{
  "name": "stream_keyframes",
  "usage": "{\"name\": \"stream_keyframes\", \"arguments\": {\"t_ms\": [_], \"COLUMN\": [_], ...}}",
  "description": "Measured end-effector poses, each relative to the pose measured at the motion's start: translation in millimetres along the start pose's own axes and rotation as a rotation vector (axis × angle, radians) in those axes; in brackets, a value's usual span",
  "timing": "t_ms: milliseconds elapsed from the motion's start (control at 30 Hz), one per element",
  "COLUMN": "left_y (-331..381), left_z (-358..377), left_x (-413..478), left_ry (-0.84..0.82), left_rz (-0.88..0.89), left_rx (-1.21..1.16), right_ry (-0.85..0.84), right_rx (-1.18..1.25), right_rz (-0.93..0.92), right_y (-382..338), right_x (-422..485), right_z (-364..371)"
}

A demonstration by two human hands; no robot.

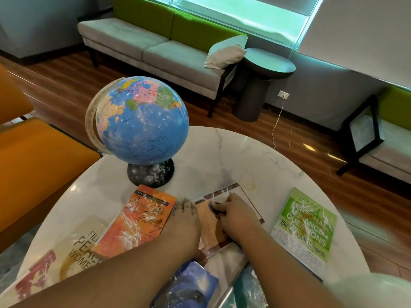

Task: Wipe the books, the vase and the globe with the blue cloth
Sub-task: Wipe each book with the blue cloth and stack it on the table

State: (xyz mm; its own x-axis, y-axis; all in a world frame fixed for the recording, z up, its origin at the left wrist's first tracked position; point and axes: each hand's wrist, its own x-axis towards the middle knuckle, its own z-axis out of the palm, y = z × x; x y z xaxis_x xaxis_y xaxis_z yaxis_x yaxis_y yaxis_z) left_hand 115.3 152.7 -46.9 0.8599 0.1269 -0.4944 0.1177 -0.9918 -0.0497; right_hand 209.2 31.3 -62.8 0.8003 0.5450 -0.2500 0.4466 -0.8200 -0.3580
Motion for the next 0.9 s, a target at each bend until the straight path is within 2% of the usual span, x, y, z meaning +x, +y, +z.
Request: {"name": "stream_keyframes", "arguments": {"t_ms": [67, 100, 200, 300, 367, 433, 500, 600, 667, 767, 833, 900], "left_y": [0.7, 1.4, 1.1, -0.1, 0.0, 1.0, 0.2, -0.8, -0.4, 0.7, 0.1, -0.1], "left_z": [-0.9, -0.9, 0.3, 2.9, 2.8, 2.0, 2.0, 3.7, 3.4, 2.2, 2.0, 2.9], "left_x": [-0.7, -0.8, 0.8, 3.2, 4.0, 3.5, 2.4, 2.6, 3.0, 1.8, 0.9, 2.0], "left_ry": [0.004, 0.007, -0.008, -0.010, -0.006, -0.010, -0.008, -0.001, -0.011, 0.002, 0.007, 0.000], "left_rz": [0.006, 0.014, 0.011, 0.000, 0.012, 0.027, 0.019, 0.010, 0.021, 0.025, 0.026, 0.023], "left_rx": [-0.002, 0.011, 0.022, 0.009, 0.034, 0.062, 0.048, 0.034, 0.065, 0.063, 0.065, 0.070], "right_ry": [0.014, 0.005, -0.020, 0.008, -0.004, -0.029, -0.036, -0.022, -0.018, -0.045, -0.016, 0.011], "right_rx": [-0.090, -0.046, 0.060, -0.051, -0.114, -0.036, 0.037, -0.088, -0.126, -0.031, 0.019, -0.059], "right_rz": [-0.078, -0.095, -0.066, 0.007, -0.033, -0.078, -0.022, 0.079, 0.059, 0.013, 0.073, 0.110], "right_y": [-7.2, -9.0, -5.0, -6.3, -15.6, -16.7, -11.0, -9.6, -16.6, -10.0, -3.1, -5.1], "right_x": [-3.1, -5.8, -4.9, 3.0, 2.4, -0.3, 3.3, 12.7, 13.2, 14.4, 19.0, 22.1], "right_z": [9.4, 12.5, 6.1, -0.2, 3.8, 7.8, 3.1, -0.7, 1.3, 3.1, -0.4, -1.1]}}
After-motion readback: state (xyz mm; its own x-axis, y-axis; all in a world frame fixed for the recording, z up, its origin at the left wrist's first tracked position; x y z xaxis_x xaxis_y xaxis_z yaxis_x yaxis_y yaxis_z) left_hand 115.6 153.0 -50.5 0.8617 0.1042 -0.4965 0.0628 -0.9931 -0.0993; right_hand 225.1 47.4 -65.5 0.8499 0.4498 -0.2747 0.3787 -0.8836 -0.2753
